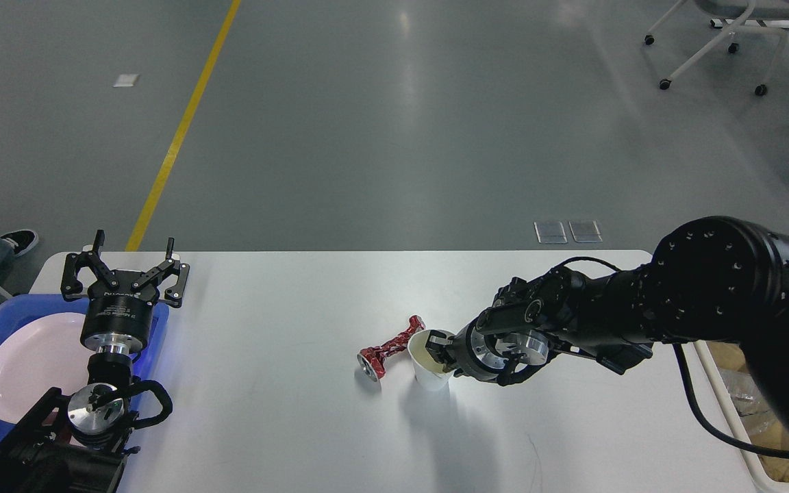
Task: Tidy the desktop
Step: 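Grasp the white paper cup rim with the right gripper, then lift the paper cup and carry it over the beige bin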
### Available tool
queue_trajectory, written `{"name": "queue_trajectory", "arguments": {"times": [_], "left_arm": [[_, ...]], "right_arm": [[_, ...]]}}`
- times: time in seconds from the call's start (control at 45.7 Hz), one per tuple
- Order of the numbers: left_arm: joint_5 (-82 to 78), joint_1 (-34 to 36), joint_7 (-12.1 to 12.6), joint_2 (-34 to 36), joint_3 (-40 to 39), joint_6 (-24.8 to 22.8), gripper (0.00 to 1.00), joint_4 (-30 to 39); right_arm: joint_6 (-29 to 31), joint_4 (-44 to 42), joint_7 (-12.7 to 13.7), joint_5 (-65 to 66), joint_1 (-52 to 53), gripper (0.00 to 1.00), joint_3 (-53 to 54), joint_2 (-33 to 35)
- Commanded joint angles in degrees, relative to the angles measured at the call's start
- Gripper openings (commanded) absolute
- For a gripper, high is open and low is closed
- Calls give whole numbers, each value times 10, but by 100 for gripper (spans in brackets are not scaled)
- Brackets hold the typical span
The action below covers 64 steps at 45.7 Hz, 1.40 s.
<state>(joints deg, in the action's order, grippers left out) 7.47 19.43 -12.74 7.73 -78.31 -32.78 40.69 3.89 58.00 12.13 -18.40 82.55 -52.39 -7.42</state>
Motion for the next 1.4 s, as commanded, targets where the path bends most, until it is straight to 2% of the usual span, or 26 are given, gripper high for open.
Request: {"name": "queue_trajectory", "arguments": {"times": [0.0,0.328,0.481,0.525,0.591,0.81,0.897,0.963,1.203,1.291,1.378], "left_arm": [[0,0,0,0,0,0,96,0],[0,0,0,0,0,0,96,0],[0,0,0,0,0,0,96,0],[0,0,0,0,0,0,96,0],[0,0,0,0,0,0,96,0],[0,0,0,0,0,0,96,0],[0,0,0,0,0,0,96,0],[0,0,0,0,0,0,96,0],[0,0,0,0,0,0,96,0],[0,0,0,0,1,0,96,0],[0,0,0,0,0,0,96,0]], "right_arm": [[-35,1,0,-28,-2,0,0,-5],[-39,10,0,-27,8,0,0,3],[-24,103,2,-24,77,0,-7,52],[0,167,3,-16,131,0,-18,72],[31,210,8,-14,180,0,-39,79],[137,302,11,21,344,0,-95,130],[164,337,25,46,409,0,-122,140],[183,359,32,57,454,0,-142,152],[291,418,28,59,625,0,-180,208],[333,419,22,54,675,0,-199,213],[345,419,11,48,703,0,-222,212]]}}
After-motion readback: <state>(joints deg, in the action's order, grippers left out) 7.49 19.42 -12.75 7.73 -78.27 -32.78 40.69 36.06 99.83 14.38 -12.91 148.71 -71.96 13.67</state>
